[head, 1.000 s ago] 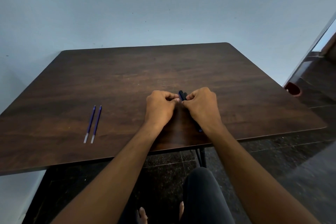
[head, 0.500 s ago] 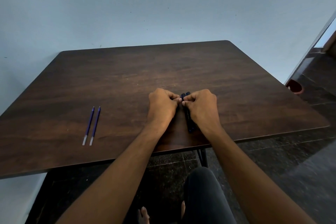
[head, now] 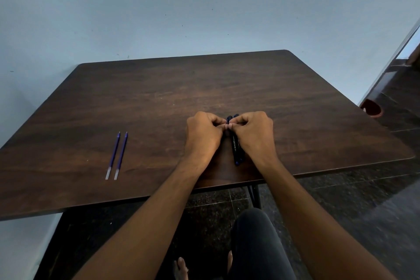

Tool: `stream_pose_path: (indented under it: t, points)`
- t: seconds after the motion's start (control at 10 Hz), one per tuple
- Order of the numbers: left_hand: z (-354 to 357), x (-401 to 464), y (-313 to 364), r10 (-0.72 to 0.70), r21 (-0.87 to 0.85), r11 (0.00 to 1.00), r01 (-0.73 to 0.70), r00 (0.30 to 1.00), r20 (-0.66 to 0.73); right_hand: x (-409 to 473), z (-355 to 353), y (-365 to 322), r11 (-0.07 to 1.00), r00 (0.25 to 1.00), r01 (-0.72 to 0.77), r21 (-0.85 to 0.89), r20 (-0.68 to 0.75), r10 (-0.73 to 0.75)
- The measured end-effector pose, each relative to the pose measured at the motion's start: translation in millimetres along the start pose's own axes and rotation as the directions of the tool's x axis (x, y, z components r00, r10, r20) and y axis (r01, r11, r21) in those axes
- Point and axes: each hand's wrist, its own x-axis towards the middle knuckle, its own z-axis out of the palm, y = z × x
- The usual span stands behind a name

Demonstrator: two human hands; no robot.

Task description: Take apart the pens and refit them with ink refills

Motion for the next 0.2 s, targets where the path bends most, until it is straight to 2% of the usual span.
stream_pose_path:
  t: [0.1, 0.2]
  points:
    - [-10, 1, -1, 0.063, 0.014, 0.998, -0.062, 0.997, -0.052, 0, 0, 0, 0.997, 0.997, 0.07, -0.041, -0.027, -0.072]
    - [-26, 4, 3, 0.191, 0.136, 0.976, -0.171, 0.97, -0.153, 3, 3, -11, 0.969, 0.979, 0.205, -0.136, 0.021, -0.204]
